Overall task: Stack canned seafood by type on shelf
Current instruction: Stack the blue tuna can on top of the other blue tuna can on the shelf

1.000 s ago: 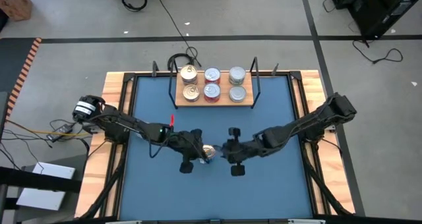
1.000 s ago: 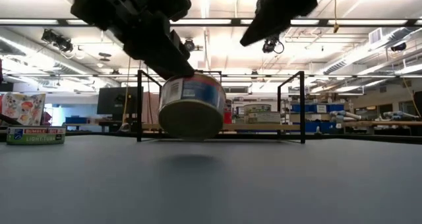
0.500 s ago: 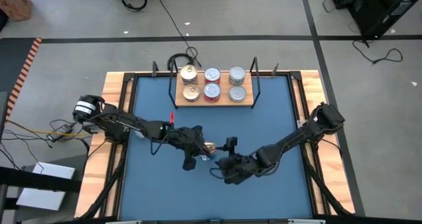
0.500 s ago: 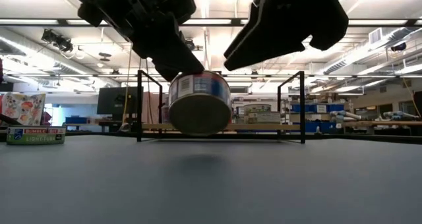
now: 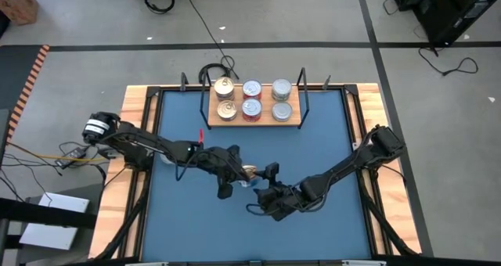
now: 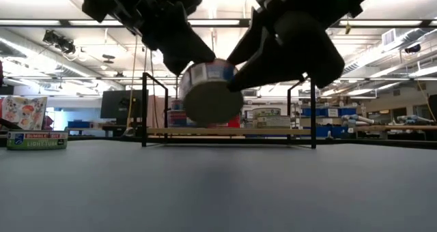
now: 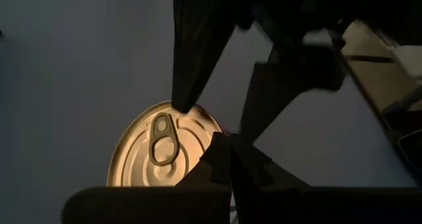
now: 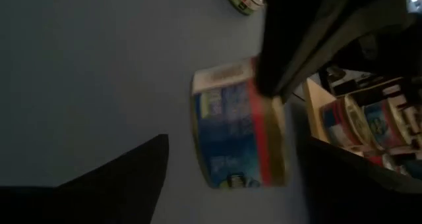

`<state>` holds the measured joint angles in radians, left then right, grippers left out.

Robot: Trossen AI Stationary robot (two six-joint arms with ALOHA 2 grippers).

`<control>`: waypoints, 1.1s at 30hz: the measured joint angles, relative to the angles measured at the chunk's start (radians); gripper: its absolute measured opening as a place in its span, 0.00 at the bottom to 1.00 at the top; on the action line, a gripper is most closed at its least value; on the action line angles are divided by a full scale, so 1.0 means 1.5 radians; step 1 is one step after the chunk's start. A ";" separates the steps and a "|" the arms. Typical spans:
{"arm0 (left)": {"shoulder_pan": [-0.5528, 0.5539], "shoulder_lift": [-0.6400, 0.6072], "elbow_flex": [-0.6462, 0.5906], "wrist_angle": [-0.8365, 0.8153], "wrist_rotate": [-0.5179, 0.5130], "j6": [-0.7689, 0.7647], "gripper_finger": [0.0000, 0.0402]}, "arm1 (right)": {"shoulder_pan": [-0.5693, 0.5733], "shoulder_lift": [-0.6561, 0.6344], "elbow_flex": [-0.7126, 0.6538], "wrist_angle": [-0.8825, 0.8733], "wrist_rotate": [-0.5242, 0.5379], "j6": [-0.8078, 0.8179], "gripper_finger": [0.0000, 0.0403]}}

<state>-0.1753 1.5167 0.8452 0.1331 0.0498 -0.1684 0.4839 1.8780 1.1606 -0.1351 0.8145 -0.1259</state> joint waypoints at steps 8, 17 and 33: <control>0.001 -0.013 0.001 0.001 -0.001 0.000 0.00 | -0.011 0.010 0.000 0.035 0.023 -0.063 0.74; 0.002 -0.014 0.001 0.004 0.001 -0.001 0.00 | -0.019 0.010 0.000 0.051 0.026 -0.113 0.54; -0.053 -0.122 -0.059 -0.021 -0.126 0.053 0.16 | -0.048 0.010 0.000 0.066 0.038 -0.152 0.51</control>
<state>-0.2546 1.3340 0.7574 0.1015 -0.1386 -0.0890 0.4114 1.8927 1.1603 -0.0366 0.8713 -0.3537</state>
